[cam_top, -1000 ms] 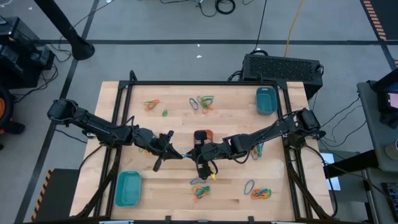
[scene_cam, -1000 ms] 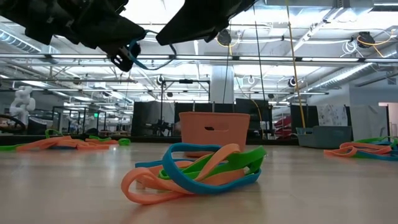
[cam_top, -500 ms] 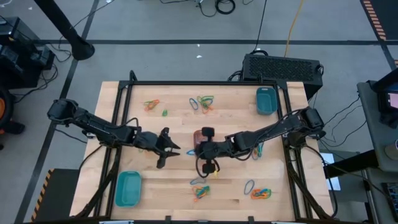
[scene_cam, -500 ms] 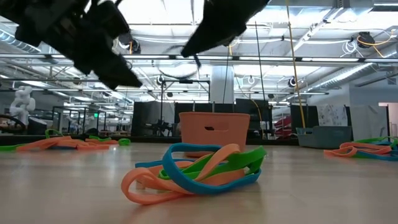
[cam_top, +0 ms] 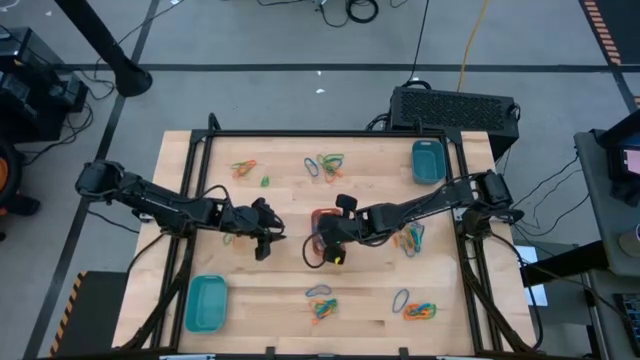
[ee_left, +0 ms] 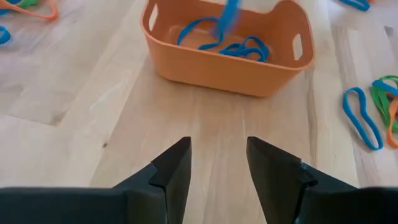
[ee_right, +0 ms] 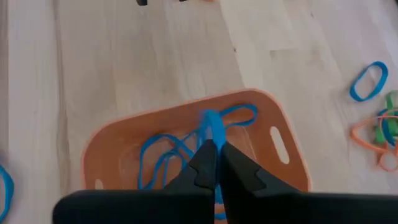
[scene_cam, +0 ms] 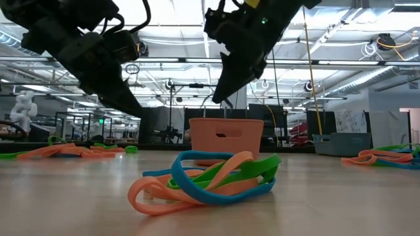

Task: Sort rubber bands into baskets
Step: Put the blue rubber band into the orange bin

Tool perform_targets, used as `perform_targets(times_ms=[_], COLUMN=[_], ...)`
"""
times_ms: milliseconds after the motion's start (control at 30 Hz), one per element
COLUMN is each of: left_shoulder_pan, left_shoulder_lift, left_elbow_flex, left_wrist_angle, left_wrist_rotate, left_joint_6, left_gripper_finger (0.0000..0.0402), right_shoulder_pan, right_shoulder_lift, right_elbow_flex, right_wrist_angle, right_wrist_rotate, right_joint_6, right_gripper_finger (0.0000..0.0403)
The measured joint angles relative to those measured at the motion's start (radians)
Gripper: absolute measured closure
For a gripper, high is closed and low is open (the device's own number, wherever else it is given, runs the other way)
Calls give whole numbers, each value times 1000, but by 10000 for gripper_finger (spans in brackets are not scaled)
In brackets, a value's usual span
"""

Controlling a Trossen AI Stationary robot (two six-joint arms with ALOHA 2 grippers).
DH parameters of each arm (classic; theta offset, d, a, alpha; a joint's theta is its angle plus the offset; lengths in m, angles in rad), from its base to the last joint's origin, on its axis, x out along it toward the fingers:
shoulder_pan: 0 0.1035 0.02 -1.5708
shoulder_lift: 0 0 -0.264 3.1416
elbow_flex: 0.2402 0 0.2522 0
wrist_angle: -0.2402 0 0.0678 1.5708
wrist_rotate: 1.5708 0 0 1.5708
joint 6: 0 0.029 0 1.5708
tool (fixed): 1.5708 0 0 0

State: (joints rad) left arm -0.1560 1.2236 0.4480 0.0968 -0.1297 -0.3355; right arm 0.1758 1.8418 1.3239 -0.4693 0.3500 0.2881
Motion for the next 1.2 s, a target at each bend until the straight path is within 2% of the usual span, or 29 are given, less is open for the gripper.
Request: perform_targets(times_ms=[133,533,667,800,900,1200], left_shoulder_pan=[-1,-1,-1,-1,-1,-2], left_shoulder_lift=[0,0,0,0,0,0], left_elbow_flex=[0,0,0,0,0,0], left_wrist_angle=[0,-1,0,0,0,2], left_wrist_rotate=[17,27,58,74,74,74], left_joint_6=[0,0,1,2,2,1], left_gripper_finger=[240,239,239,239,239,239], right_shoulder_pan=[-5,-4,5,54,109,270], right_shoulder_lift=[4,-9,-41,-48,-43,40], right_elbow_flex=[0,0,12,22,23,24], right_wrist_angle=[-5,-26,-18,49,111,221], right_wrist_rotate=[-44,-45,-122,-232,-272,-269], right_joint_6=[16,7,13,15,12,-78], right_gripper_finger=[376,306,298,300,300,300])
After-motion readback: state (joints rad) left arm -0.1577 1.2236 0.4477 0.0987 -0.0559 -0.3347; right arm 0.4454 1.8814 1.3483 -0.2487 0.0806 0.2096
